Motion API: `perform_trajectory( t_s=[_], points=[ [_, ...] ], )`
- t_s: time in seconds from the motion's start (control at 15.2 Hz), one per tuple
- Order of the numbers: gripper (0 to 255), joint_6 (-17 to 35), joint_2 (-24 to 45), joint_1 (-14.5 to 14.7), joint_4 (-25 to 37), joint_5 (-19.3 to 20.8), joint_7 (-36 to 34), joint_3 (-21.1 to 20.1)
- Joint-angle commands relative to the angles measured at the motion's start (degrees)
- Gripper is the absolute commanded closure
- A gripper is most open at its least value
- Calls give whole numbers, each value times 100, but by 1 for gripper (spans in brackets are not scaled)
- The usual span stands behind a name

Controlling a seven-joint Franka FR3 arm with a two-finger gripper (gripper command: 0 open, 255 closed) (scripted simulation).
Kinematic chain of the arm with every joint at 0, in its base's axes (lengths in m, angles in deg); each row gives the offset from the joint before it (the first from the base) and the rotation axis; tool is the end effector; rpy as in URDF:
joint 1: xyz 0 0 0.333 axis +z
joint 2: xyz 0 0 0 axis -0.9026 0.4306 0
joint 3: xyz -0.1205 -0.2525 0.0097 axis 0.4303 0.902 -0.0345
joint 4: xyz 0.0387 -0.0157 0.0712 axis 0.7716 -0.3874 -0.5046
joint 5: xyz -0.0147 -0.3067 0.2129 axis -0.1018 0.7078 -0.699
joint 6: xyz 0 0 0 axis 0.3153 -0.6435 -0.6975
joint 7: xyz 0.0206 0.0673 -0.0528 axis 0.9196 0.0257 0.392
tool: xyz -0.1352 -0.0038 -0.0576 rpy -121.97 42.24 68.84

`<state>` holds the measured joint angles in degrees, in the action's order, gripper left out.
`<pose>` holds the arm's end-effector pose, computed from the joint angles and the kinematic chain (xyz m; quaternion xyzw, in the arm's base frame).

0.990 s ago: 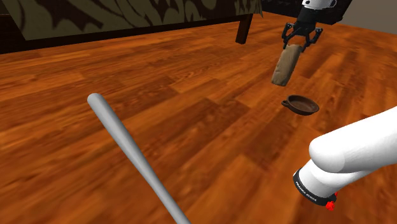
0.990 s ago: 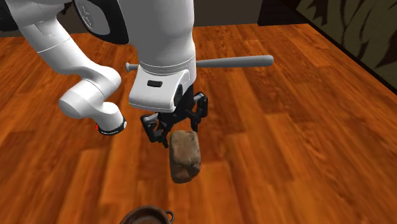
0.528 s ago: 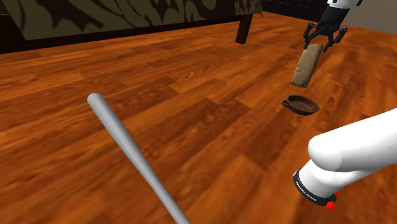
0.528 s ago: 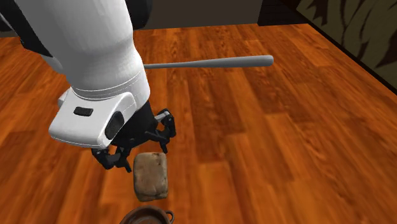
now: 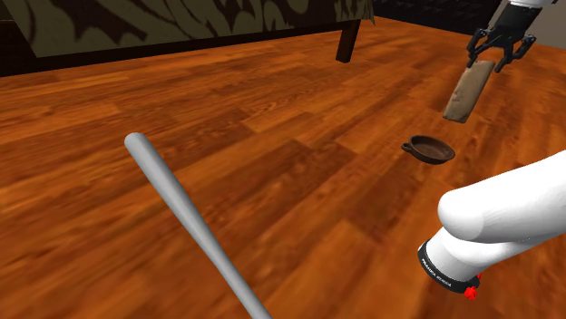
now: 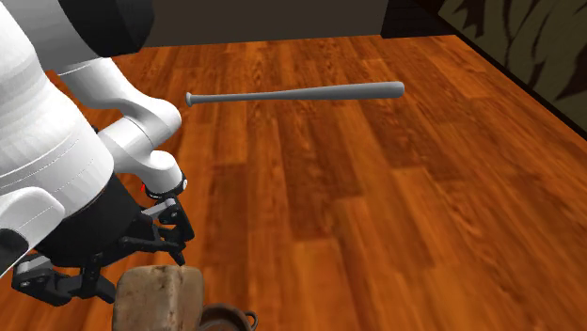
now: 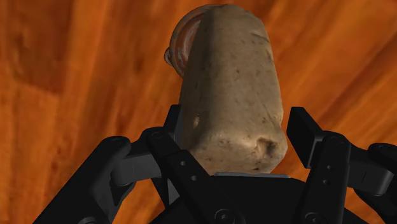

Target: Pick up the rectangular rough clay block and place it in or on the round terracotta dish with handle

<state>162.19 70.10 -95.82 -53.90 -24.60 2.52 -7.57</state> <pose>0.2375 -0.3957 0.5693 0.8787 -0.4762 0.0248 0.0205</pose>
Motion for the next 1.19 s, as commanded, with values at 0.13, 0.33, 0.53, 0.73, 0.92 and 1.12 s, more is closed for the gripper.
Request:
perform_trajectory(
  t_s=[0.13,0.33,0.53,0.73,0.92,1.12],
  points=[
    [255,253,-35,-35,-270,29,67,66],
    [255,483,-83,-47,-545,52,47,74],
    [255,712,-119,-58,-808,73,30,85],
    [255,941,-142,-69,-1060,92,16,100],
    [255,1170,-154,-80,-1300,109,4,118],
    [255,1400,-153,-90,-1530,124,-4,139]
  ],
)
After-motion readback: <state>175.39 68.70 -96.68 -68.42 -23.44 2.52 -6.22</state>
